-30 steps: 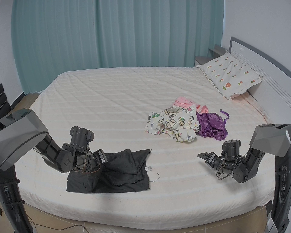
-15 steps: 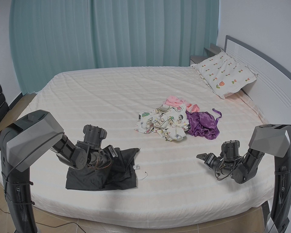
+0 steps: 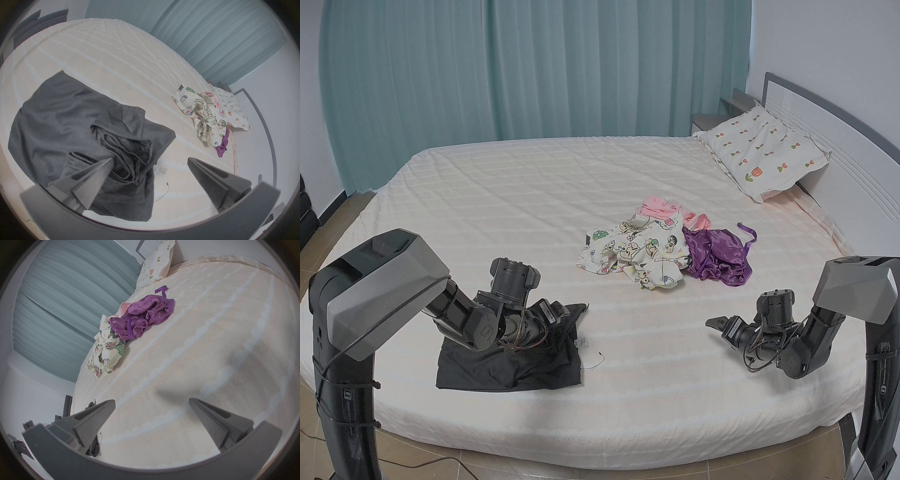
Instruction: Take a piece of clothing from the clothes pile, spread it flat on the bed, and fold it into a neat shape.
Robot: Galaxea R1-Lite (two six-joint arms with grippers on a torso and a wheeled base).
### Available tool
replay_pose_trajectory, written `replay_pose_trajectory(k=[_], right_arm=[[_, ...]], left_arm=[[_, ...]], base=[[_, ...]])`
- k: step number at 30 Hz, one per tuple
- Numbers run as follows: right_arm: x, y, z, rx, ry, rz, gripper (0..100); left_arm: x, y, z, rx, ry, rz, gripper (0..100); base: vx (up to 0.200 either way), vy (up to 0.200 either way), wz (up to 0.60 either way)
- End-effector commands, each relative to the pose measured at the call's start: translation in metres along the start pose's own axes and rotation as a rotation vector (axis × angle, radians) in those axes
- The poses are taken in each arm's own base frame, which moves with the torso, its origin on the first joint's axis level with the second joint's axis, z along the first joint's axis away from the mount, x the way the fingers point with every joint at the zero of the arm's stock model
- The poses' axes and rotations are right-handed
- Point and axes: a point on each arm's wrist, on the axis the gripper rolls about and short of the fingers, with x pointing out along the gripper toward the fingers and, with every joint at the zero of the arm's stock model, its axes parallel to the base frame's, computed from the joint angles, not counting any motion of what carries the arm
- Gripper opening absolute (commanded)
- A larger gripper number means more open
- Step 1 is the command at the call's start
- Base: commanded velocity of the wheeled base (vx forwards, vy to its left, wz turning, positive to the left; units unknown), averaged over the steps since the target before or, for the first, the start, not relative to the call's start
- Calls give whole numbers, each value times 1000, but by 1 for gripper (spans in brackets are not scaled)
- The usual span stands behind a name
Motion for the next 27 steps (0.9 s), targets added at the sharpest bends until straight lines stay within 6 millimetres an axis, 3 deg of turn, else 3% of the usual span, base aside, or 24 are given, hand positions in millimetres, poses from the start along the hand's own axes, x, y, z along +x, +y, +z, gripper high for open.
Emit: replay_pose_trajectory(k=[1, 7, 11, 14, 15, 18, 27], right_arm=[[0, -1, -1, 0, 3, -1, 100], [0, -1, -1, -1, 4, -4, 100], [0, -1, -1, -2, 5, -5, 100], [0, -1, -2, -3, 6, -5, 100], [0, -1, -2, -3, 6, -5, 100], [0, -1, -3, -5, 8, -5, 100], [0, 0, -5, -7, 13, -3, 100]], left_arm=[[-7, -5, 0, -26, -6, -15, 100], [-49, -13, 10, -66, -1, -107, 100], [-68, 4, 6, -82, 55, -105, 100], [-69, 23, 5, -108, 67, -59, 100], [-69, 23, 5, -108, 67, -59, 100], [-68, 47, 3, -149, 58, -28, 100], [-59, 67, -1, -242, 32, -64, 100]], base=[[0, 0, 0], [0, 0, 0], [0, 0, 0], [0, 0, 0], [-200, 0, 0], [-200, 0, 0], [-44, 0, 0]])
